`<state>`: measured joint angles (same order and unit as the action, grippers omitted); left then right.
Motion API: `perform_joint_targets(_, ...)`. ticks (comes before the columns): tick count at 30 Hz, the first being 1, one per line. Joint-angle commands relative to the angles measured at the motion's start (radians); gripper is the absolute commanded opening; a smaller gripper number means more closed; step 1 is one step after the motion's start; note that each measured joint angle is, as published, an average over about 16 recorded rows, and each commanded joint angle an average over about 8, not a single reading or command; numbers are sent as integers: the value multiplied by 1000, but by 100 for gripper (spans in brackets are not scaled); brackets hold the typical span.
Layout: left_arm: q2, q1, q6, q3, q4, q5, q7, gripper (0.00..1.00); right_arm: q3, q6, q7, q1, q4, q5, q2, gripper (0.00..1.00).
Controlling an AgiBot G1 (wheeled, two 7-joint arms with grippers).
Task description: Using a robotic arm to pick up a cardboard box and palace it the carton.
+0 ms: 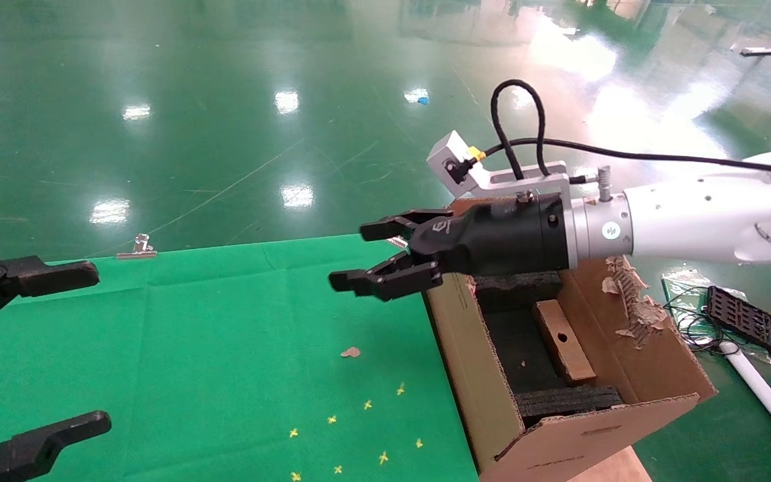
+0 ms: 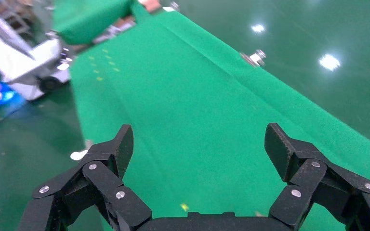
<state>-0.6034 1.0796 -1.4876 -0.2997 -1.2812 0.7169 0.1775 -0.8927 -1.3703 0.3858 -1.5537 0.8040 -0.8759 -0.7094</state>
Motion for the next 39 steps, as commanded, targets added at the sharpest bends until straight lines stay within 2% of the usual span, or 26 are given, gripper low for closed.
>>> perform_joint_targets(1,0,0,0,0,0,0,0,100,49,-10,-16,38,39,12,8,100)
perform_joint_targets(25,1,0,1,-1,0,-1,-1,100,614,-126,-197,480,481,146,98,100)
perform_joint_targets(30,1,0,1,-1,0,-1,-1,100,660,-135,-208,516,516,158,105,100)
perform_joint_targets(39,1,0,1,-1,0,-1,-1,100,639,-131,-202,500,499,153,103,100)
